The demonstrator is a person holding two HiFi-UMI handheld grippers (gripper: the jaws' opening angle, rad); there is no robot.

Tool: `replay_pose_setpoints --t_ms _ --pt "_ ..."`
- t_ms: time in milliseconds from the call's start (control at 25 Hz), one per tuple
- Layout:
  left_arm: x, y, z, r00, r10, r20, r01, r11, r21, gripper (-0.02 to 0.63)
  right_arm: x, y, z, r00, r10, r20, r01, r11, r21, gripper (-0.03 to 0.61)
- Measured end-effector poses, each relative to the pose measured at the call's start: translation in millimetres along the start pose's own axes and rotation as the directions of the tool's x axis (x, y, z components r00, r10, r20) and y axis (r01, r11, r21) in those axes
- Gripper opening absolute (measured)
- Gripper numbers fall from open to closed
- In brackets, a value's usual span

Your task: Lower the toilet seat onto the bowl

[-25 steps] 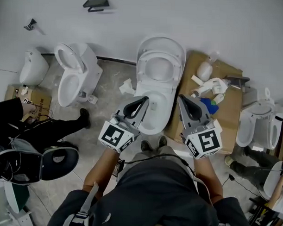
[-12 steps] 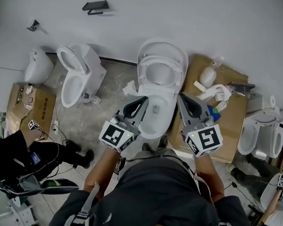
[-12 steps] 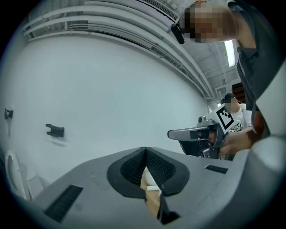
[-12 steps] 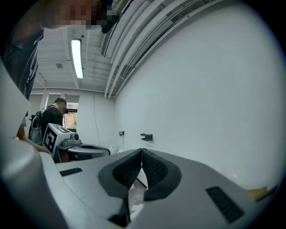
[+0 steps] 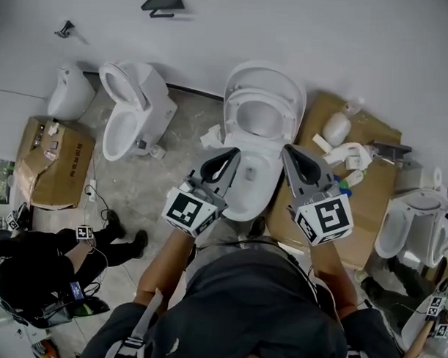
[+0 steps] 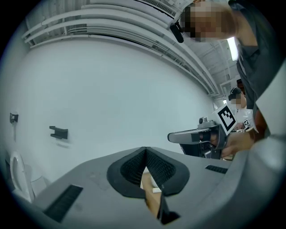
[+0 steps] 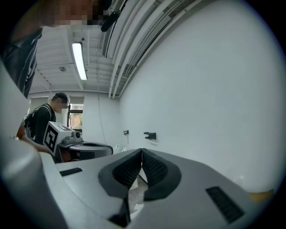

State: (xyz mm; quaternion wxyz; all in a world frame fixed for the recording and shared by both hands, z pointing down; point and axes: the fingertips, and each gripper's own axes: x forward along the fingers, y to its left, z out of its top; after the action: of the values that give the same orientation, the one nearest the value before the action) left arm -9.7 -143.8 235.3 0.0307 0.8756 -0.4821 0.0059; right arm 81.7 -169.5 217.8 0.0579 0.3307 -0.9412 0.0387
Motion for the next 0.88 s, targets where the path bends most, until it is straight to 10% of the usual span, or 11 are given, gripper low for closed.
replay_pose_setpoints --t_ms 880 --pt "54 62 -33 0.998 -0.046 -0.043 0.043 0.996 -0.083 0.005 77 -54 -38 0.991 -0.043 -0.123 0.042 0.999 -0.009 0.008"
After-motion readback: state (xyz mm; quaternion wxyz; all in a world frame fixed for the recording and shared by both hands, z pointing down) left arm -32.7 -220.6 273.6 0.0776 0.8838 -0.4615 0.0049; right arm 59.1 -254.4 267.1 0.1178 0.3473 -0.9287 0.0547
